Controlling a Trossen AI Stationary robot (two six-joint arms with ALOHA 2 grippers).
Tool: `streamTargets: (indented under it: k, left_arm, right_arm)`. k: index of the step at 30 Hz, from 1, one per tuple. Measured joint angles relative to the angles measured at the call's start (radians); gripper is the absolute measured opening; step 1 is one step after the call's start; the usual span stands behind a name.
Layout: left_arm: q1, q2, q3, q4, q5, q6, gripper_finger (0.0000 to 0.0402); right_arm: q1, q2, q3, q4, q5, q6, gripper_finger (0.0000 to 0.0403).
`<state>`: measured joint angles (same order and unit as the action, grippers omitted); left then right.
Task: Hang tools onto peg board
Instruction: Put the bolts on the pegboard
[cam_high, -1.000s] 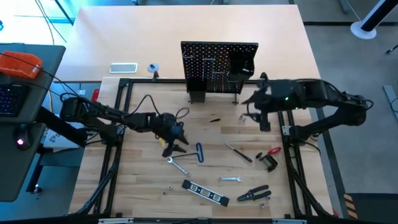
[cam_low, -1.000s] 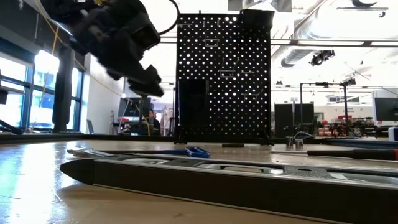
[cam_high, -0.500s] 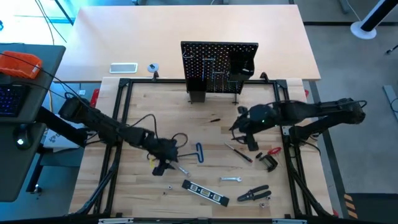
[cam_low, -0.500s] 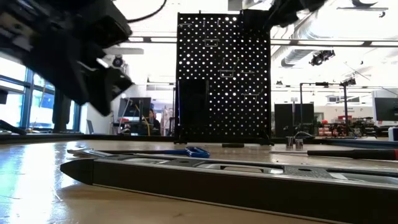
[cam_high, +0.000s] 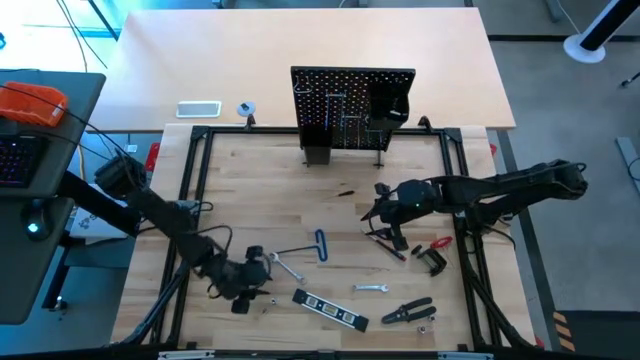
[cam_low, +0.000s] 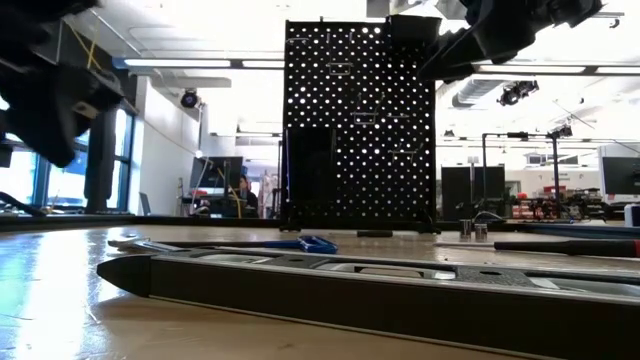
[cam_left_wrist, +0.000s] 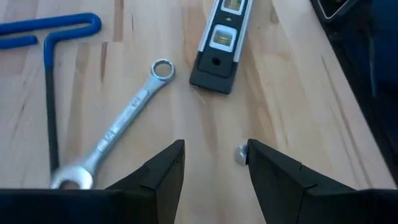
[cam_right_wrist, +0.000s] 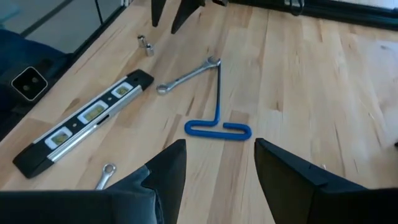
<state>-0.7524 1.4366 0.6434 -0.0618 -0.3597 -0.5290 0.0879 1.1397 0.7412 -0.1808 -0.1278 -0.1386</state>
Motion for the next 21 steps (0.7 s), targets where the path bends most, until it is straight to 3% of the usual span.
streamTargets:
  k: [7,21]
  left_arm:
    - [-0.097,0.063,0.000,0.019,-0.029,-0.126,0.0165]
    - [-0.184,0.195,0.000,0.182,-0.058,-0.193,0.0165]
  right_arm:
    - [0.000,0.000,-0.005,0.038,-0.001,-0.018,0.0185]
    - [-0.002,0.000,-0.005,0.102,0.000,-0.026,0.0185]
